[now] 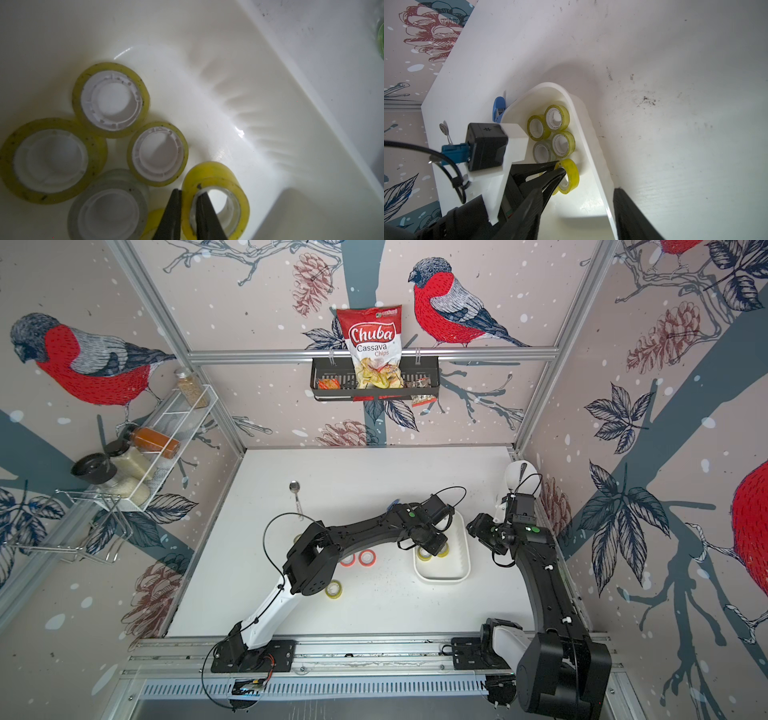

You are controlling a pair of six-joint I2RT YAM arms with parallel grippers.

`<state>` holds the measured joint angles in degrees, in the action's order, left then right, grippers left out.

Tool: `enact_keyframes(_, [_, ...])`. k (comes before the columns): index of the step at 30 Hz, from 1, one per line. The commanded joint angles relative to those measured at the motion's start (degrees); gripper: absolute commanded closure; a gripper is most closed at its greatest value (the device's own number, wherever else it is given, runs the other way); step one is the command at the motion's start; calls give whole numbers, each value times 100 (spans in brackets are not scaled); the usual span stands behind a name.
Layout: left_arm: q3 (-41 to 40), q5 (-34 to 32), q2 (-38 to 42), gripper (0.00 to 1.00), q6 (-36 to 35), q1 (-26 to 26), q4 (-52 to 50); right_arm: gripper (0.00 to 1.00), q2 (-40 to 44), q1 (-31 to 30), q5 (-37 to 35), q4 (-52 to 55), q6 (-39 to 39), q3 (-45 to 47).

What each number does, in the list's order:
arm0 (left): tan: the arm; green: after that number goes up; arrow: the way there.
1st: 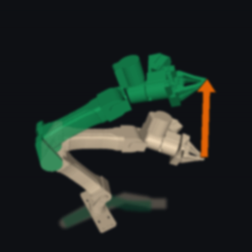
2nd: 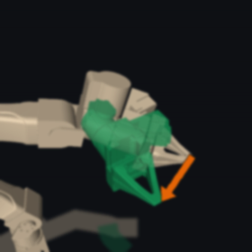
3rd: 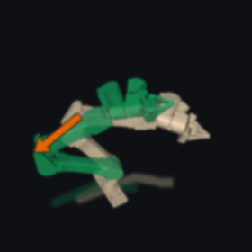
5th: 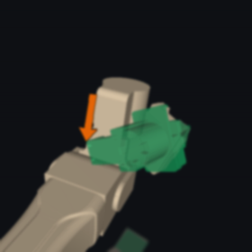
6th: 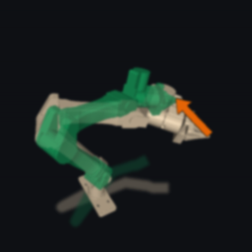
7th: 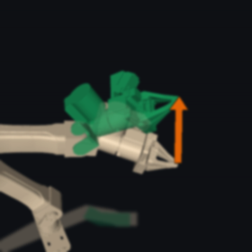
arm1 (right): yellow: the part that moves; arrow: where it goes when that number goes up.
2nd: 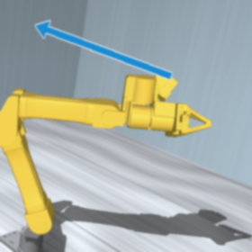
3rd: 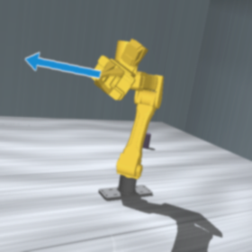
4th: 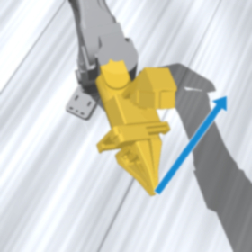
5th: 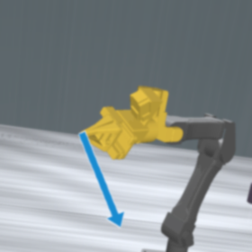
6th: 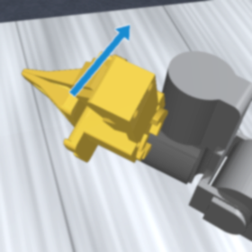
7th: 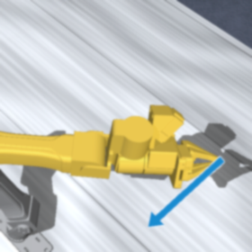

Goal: Put the transparent tape into the storage box
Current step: Place the tape in the storage box.

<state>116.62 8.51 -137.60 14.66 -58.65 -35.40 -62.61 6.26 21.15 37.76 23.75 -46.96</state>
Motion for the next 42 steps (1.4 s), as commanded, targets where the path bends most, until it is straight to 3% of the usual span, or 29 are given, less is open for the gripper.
enact_keyframes(1, [107,-125,-38,81,27,3,-129,40,24,7,57,1,-125,-19])
enact_keyframes(19, [162,-210,47,75,141,29,-236,40,169,18,39,86,-149,-155])
enact_keyframes(30, [-206,-268,454,71,196,34,-193,38,224,-99,-22,157,-263,-172])
enact_keyframes(42, [-1620,470,1569,70,271,404,657,40,-12,-1461,-776,492,-389,-359])
